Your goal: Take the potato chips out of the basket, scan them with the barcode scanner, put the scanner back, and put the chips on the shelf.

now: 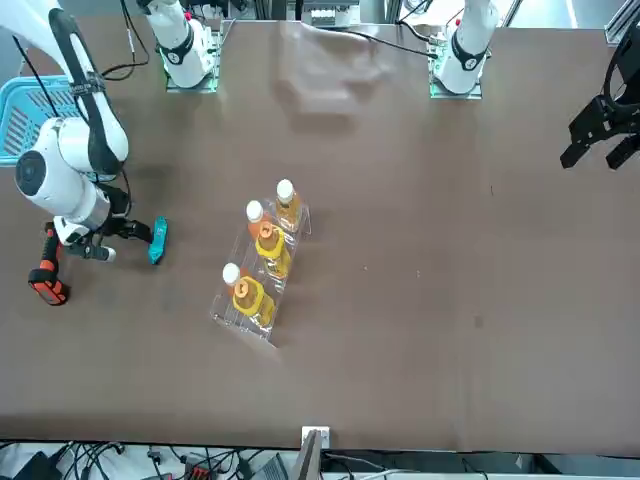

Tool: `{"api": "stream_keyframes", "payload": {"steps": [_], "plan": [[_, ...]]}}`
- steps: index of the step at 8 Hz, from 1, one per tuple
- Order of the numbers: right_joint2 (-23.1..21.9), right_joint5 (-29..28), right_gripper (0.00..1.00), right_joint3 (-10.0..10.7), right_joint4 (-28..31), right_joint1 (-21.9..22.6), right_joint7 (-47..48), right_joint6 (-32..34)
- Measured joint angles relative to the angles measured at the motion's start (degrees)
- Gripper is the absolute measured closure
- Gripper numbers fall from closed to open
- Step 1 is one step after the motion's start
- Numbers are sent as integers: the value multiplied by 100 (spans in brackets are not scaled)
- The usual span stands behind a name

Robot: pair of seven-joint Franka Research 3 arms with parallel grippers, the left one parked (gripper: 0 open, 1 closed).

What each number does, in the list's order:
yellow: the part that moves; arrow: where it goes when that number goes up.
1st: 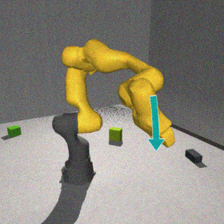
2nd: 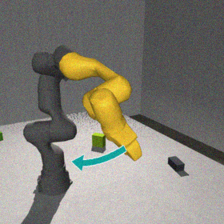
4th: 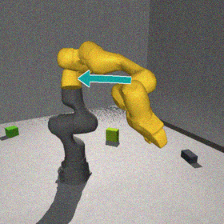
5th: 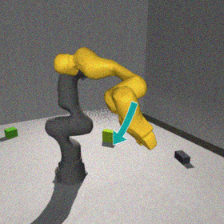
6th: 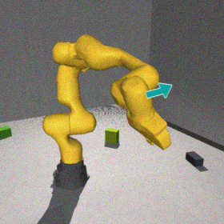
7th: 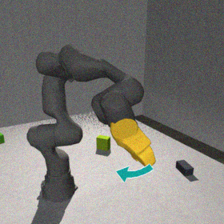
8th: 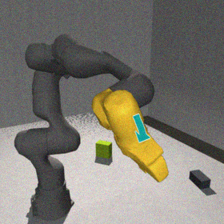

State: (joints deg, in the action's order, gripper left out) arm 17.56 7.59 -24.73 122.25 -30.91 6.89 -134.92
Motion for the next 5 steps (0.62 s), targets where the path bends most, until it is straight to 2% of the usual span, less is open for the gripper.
{"api": "stream_keyframes", "payload": {"steps": [3, 5], "plan": [[-62, 37, 0, 60, -200, -209, -436, 285], [9, 500, 0, 100, -290, -658, -819, 285]]}}
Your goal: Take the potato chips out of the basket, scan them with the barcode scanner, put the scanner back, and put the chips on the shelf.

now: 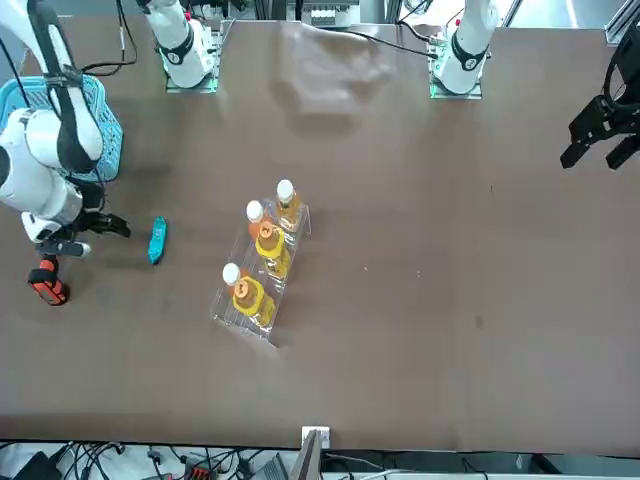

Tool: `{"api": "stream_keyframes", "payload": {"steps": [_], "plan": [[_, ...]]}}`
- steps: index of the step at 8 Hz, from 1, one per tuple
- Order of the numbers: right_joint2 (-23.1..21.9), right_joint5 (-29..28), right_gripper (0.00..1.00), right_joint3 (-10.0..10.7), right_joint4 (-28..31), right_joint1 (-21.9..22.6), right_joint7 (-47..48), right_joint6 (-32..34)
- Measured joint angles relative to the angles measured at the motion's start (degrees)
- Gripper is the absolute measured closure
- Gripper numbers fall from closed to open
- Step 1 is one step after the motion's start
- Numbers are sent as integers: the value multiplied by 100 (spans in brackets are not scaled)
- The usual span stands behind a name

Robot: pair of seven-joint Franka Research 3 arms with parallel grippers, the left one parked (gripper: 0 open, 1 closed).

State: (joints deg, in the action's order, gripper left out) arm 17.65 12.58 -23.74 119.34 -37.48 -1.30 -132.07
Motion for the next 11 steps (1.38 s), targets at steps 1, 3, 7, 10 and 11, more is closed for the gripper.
{"api": "stream_keyframes", "payload": {"steps": [1, 3, 7, 10, 11], "plan": [[64, 219, 0, 10, -72, -293, -236, 0], [192, 331, 0, 29, -277, -842, -1081, -1], [576, 437, 0, 39, -776, -1455, -2212, -1], [1027, 669, 0, 39, -901, -1603, -2308, -354], [1220, 698, 0, 39, -1012, -1623, -2414, -457]]}}
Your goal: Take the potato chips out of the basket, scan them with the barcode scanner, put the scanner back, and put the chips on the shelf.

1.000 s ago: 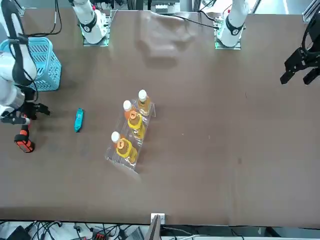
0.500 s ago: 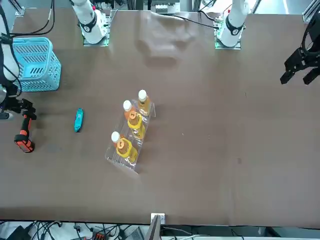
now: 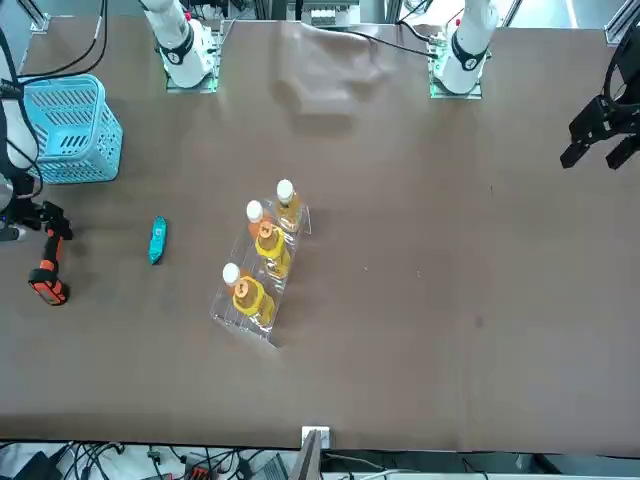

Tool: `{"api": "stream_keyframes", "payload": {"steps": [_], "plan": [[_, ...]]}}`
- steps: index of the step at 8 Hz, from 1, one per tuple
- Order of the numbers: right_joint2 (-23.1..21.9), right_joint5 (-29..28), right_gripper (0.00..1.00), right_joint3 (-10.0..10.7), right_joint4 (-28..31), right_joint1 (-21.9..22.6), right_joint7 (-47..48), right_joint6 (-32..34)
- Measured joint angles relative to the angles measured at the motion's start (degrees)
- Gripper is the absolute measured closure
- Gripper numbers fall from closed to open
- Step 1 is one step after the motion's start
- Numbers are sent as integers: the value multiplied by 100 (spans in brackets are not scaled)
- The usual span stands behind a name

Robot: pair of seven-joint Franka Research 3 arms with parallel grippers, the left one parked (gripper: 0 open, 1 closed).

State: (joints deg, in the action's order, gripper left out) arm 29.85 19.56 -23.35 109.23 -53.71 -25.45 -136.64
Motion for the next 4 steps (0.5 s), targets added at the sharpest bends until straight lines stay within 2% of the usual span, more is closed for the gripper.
{"api": "stream_keyframes", "payload": {"steps": [2, 4], "plan": [[311, 16, 0, 1, -285, -49, -217, -34], [413, 16, 0, -1, -420, -79, -259, -35]]}}
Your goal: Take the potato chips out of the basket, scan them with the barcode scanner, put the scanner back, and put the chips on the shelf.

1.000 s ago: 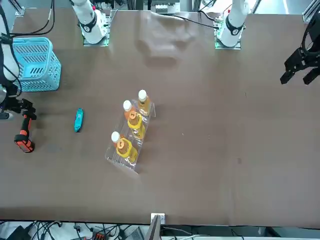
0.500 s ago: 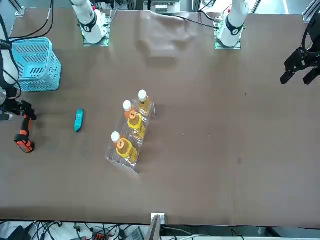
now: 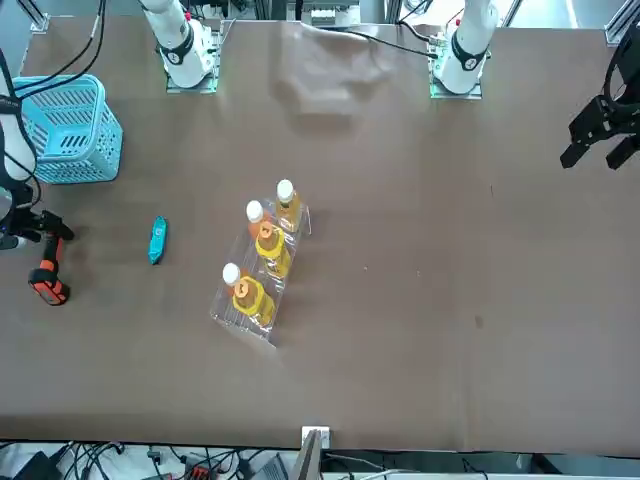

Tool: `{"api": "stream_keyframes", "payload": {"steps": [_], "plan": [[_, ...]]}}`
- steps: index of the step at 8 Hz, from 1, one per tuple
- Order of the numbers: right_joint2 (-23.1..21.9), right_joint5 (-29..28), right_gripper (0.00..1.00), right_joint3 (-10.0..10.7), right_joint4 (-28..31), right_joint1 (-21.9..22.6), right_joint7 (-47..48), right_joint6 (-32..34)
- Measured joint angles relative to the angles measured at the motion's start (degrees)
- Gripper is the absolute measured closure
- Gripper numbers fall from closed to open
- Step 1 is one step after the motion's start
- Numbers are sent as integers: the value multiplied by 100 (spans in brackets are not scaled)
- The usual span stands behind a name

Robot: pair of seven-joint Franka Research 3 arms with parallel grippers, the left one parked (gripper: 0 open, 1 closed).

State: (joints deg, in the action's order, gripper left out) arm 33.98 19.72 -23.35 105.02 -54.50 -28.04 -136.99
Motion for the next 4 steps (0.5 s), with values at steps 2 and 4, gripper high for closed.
{"api": "stream_keyframes", "payload": {"steps": [2, 4], "plan": [[80, 0, 0, -7, -94, -1, -3, -5], [207, 0, 0, -7, -154, -1, -5, -56]]}}
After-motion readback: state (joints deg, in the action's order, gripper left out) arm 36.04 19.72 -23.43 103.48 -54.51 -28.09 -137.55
